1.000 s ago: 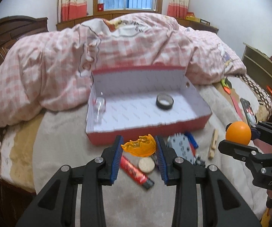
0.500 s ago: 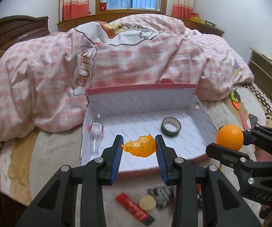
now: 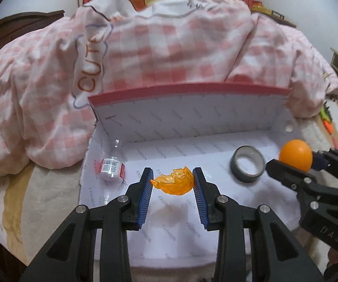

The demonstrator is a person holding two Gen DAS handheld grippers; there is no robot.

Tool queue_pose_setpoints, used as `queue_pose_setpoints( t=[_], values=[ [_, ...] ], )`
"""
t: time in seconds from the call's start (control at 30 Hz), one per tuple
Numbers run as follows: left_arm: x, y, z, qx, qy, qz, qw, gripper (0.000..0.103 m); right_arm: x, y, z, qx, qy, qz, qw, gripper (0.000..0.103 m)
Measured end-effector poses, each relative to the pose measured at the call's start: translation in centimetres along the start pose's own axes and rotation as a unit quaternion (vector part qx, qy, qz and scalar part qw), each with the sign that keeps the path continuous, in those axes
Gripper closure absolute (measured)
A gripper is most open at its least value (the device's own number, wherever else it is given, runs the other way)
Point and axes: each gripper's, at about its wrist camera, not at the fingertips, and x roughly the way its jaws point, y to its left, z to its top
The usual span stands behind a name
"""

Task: Organize objects
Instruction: 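Carry the orange toy and ball into the shoebox and open both grippers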

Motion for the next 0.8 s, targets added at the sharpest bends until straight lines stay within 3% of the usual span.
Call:
queue_pose_setpoints(
  t=[0.43,0.63,0.8],
  values=[
    [4.1,-0.7,-0.4,-0.003,0.032,-0.005,0.9995,0.069,3.1,0.2,-0.2,-0.035,0.000,-0.056,0.998,0.063],
    [4.2,-0.5,-0.5,-0.008,0.025,-0.002,0.9996,0.069,2.7,0.7,-0.3,-0.037,-0.013,-0.032,0.999,0.063],
    [4.1,-0.6,-0.7,-0.005,0.019,0.002,0.9998,0.069,3.1,1.4,-0.5,-0.050,-0.008,-0.037,0.998,0.063]
  ],
)
